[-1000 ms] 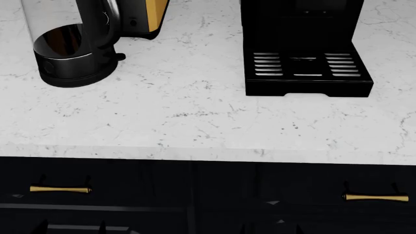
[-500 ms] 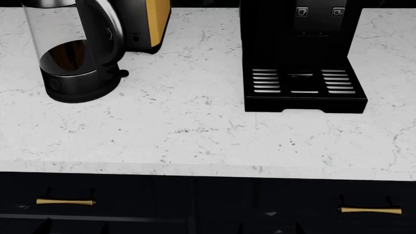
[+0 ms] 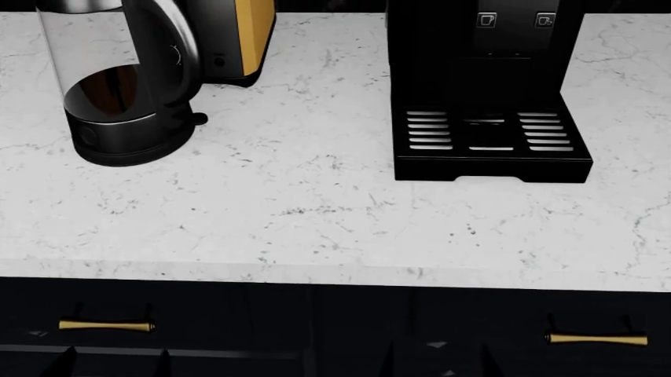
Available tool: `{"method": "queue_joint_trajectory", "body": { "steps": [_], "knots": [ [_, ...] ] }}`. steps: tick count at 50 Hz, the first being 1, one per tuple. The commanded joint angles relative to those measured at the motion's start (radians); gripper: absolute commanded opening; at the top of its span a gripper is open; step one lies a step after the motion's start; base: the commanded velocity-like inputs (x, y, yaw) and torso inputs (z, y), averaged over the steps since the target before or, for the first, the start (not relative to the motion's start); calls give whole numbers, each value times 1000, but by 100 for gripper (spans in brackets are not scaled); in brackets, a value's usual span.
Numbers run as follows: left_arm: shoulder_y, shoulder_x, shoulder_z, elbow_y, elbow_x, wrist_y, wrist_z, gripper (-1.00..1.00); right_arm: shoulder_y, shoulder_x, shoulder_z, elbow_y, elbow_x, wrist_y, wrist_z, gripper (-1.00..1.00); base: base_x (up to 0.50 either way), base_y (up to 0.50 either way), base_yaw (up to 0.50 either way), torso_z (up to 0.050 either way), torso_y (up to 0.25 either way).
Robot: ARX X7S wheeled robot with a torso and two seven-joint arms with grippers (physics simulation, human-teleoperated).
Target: Press the button to open the lid of the electric kettle.
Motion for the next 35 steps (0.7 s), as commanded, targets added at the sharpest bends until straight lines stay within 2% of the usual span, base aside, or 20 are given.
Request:
{"method": "queue_joint_trajectory", "body": {
  "steps": [1, 3, 5, 8, 11, 13, 16, 19, 21, 22, 23, 24, 27, 30, 35],
  "knots": [
    [10, -24, 4, 233, -30, -228, -83, 100, 50, 24, 13, -324, 37, 344, 55, 100, 0, 0, 0, 0, 0],
    [5, -35, -1, 288, -48, -291, -93, 100, 75, 29, 26, -437, 59, 467, 71, 100, 0, 0, 0, 0, 0],
    [-21, -67, 16, 428, -64, -472, -113, 100, 151, 32, 47, -597, 93, 674, 93, 100, 0, 0, 0, 0, 0],
    [-63, -81, -2, 541, -106, -628, -144, 100, 227, 24, 73, -702, 131, 836, 111, 100, 0, 0, 0, 0, 0],
    [-177, -86, -78, 708, -210, -886, -194, 100, 326, 35, 88, -814, 152, 1036, 135, 100, 0, 0, 0, 0, 0],
    [-253, -93, -110, 762, -249, -1013, -226, 100, 373, 35, 109, -841, 168, 1100, 133, 100, 0, 0, 0, 0, 0],
    [-401, -42, -229, 858, -386, -1276, -262, 100, 450, 38, 131, -845, 188, 1189, 130, 100, 0, 0, 0, 0, 0],
    [-487, -21, -277, 894, -454, -1440, -283, 100, 460, 37, 141, -873, 205, 1221, 144, 100, 0, 0, 0, 0, 0],
    [-515, -16, -292, 899, -471, -1476, -290, 100, 455, 53, 121, -871, 220, 1219, 155, 100, 0, 0, 0, 0, 0],
    [-492, -16, -293, 889, -461, -1436, -289, 100, 446, 54, 115, -850, 222, 1202, 152, 100, 0, 0, 0, 0, 0],
    [-498, -59, -233, 881, -432, -1427, -306, 100, 431, 59, 103, -824, 216, 1170, 152, 100, 0, 0, 0, 0, 0],
    [-498, -62, -230, 879, -435, -1419, -301, 100, 427, 50, 118, -822, 226, 1167, 143, 100, 0, 0, 0, 0, 0],
    [-487, -54, -263, 877, -446, -1425, -304, 100, 436, 30, 168, -844, 256, 1190, 127, 100, 0, 0, 0, 0, 0],
    [-483, -61, -246, 882, -448, -1421, -311, 100, 418, 26, 186, -844, 268, 1147, 116, 100, 55, 0, 0, 0, 0],
    [-495, -52, -251, 889, -468, -1444, -324, 100, 396, 32, 159, -831, 263, 1130, 132, 100, 284, 41, 0, 0, 0]
  ]
}}
